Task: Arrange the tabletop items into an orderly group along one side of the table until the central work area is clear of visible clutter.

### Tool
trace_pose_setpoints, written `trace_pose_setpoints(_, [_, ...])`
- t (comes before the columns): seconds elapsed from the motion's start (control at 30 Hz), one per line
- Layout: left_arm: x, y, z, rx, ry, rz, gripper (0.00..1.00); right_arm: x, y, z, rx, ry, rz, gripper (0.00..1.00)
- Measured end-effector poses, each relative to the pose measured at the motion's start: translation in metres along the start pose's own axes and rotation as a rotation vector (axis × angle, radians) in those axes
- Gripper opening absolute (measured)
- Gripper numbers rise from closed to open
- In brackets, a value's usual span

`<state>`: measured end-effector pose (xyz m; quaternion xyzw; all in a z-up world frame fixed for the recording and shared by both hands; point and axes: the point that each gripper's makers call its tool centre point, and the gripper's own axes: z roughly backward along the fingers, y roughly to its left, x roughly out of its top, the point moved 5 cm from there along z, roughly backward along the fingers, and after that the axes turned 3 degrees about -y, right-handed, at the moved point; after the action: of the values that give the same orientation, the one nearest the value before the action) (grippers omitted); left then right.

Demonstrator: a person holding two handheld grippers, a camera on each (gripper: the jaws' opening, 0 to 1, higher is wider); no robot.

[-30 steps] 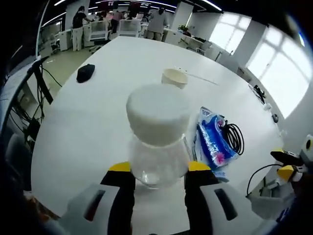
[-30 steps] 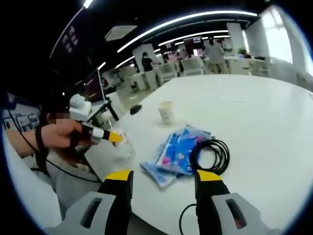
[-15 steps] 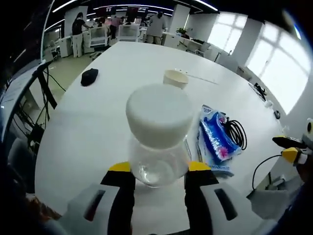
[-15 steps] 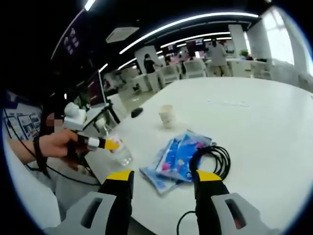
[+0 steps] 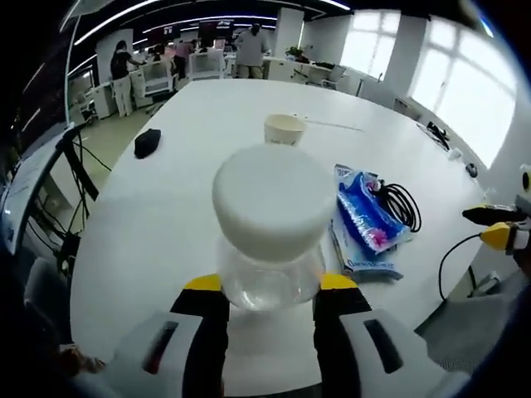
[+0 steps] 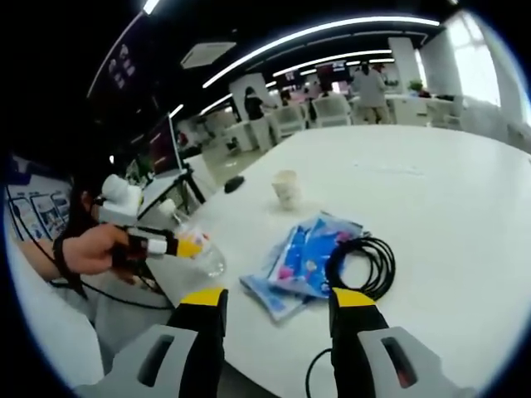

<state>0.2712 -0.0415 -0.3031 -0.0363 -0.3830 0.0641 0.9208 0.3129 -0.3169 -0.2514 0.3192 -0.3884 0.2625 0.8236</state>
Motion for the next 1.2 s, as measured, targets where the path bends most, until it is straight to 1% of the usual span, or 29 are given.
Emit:
trace_pose_setpoints(0.1, [0.001, 0.0, -0.003, -0.003, -0.003, -0.023, 0.37, 0.0, 0.0, -0.001, 0.0, 0.001, 0.004, 0.49])
trace_pose_setpoints(0.2, [0.0, 0.003, -0.003, -0.002, -0.009, -0.026, 0.37, 0.001, -0.001, -0.001, -0.002, -0.002, 0.0, 0.49])
trace_pose_setpoints(0.3, [0.001, -0.001, -0.005, -0.005, -0.013, -0.032, 0.37, 0.001, 0.0, 0.0, -0.002, 0.0, 0.003, 0.49])
trace_pose_setpoints(0.47, [0.001, -0.002, -0.005, -0.008, -0.013, -0.037, 0.38, -0.001, 0.0, -0.001, -0.001, 0.003, 0.002, 0.49])
trace_pose_setpoints(0.57, [0.0, -0.007, -0.006, -0.008, -0.016, -0.065, 0.38, -0.002, 0.0, 0.0, 0.001, 0.006, 0.0, 0.49])
trace_pose_setpoints(0.63, [0.0, -0.003, -0.008, -0.002, -0.02, -0.078, 0.38, -0.003, 0.0, 0.0, 0.003, 0.009, 0.004, 0.49])
trace_pose_setpoints(0.83, [-0.002, -0.004, -0.005, -0.005, -0.032, -0.045, 0.38, -0.001, 0.0, 0.001, 0.003, 0.011, 0.007, 0.49])
trace_pose_setpoints(1.07, [-0.002, -0.006, -0.007, -0.015, -0.05, -0.018, 0.38, 0.001, 0.002, 0.001, 0.001, 0.009, 0.007, 0.48])
trace_pose_setpoints(1.2, [-0.002, -0.005, -0.007, -0.022, -0.061, -0.002, 0.38, -0.001, 0.004, 0.001, 0.001, 0.013, 0.008, 0.48])
